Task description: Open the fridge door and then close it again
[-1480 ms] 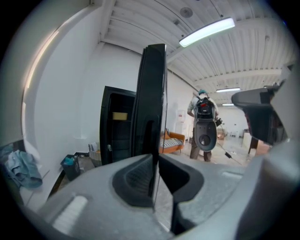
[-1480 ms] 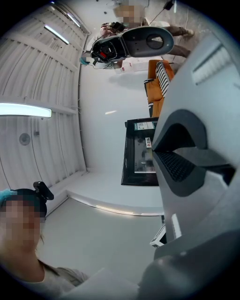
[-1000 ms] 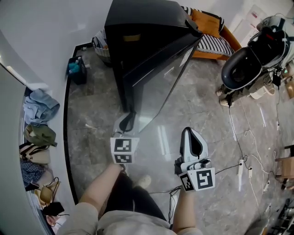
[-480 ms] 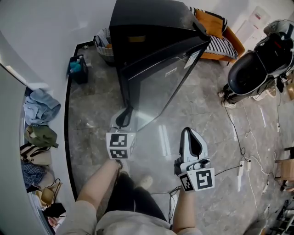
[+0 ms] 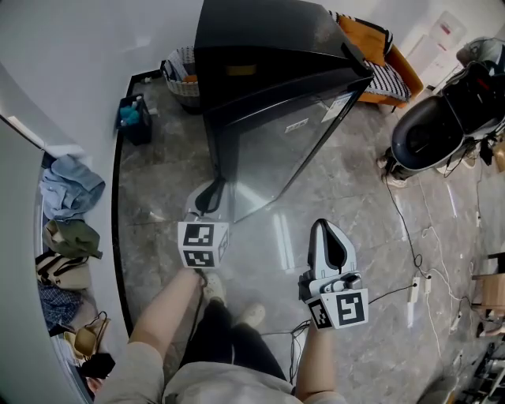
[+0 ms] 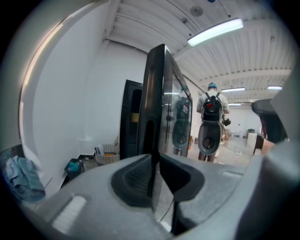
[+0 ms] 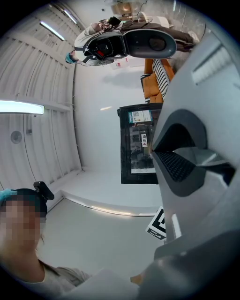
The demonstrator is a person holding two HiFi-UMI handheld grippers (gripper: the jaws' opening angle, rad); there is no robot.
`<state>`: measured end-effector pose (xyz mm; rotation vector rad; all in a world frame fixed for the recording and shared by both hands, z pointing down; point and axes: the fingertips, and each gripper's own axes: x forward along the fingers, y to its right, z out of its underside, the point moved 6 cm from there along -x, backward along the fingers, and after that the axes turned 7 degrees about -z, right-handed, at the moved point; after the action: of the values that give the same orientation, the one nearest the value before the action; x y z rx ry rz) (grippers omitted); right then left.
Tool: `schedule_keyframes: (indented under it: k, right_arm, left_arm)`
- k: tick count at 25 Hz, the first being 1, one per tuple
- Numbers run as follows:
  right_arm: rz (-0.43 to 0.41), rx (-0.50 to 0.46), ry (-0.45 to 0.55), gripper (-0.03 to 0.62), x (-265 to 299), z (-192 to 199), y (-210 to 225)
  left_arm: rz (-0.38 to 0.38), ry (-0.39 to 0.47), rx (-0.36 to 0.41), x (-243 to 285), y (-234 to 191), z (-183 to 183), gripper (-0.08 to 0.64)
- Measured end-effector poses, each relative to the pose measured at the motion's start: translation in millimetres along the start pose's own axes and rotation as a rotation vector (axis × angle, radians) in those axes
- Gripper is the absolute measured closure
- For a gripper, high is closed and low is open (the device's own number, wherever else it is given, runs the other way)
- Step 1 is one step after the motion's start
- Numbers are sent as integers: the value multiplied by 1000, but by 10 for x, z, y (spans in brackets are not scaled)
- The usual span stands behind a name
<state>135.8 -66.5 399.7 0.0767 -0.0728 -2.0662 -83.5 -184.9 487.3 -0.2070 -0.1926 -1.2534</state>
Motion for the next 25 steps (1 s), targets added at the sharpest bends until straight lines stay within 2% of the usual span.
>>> schedule_keyframes:
  k: [25]
  right_arm:
    - [25, 17, -32, 603, 659, 151, -62]
  left_arm:
    - [45, -3, 27, 634, -625, -192, 502]
